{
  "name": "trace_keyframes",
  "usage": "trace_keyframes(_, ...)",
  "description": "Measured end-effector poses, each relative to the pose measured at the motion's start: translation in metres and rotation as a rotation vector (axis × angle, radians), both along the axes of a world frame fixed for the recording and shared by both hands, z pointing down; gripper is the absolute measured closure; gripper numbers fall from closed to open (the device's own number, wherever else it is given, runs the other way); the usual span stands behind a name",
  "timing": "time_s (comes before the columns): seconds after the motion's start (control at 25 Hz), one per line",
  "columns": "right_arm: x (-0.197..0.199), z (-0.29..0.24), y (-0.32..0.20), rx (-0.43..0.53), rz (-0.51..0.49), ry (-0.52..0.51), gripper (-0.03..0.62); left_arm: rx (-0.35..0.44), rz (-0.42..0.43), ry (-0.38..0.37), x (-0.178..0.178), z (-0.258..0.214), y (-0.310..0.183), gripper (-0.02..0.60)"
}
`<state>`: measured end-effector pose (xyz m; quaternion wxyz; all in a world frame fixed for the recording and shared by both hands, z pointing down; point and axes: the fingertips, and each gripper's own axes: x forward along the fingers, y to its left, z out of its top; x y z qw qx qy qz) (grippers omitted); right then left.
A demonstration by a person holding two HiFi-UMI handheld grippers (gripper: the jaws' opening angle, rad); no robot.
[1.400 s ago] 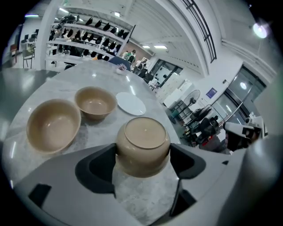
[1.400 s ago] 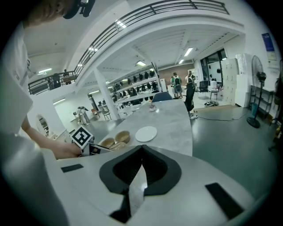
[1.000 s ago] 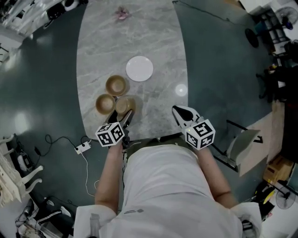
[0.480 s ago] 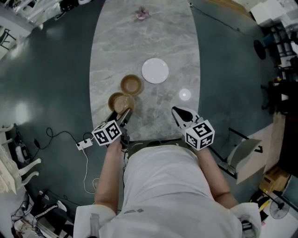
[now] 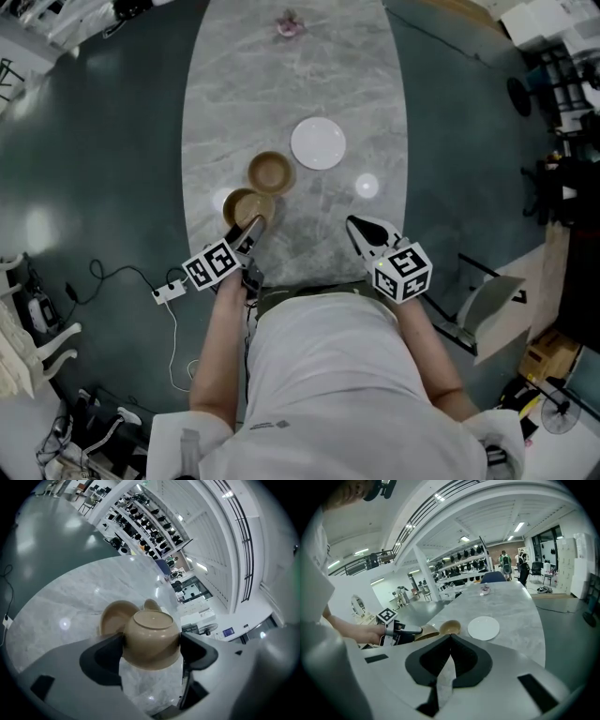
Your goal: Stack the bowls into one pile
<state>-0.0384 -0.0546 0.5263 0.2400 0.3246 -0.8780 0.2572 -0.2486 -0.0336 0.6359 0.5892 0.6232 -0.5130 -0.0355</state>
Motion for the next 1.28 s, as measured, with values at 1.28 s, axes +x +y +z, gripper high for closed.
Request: trace_keyframes(1.28,-0.034,-0.007,0.003,0.031,-0.073,-0.011,0.583,0.064,-0.067,0.025,-0.033,-0.027,0.014,0.204)
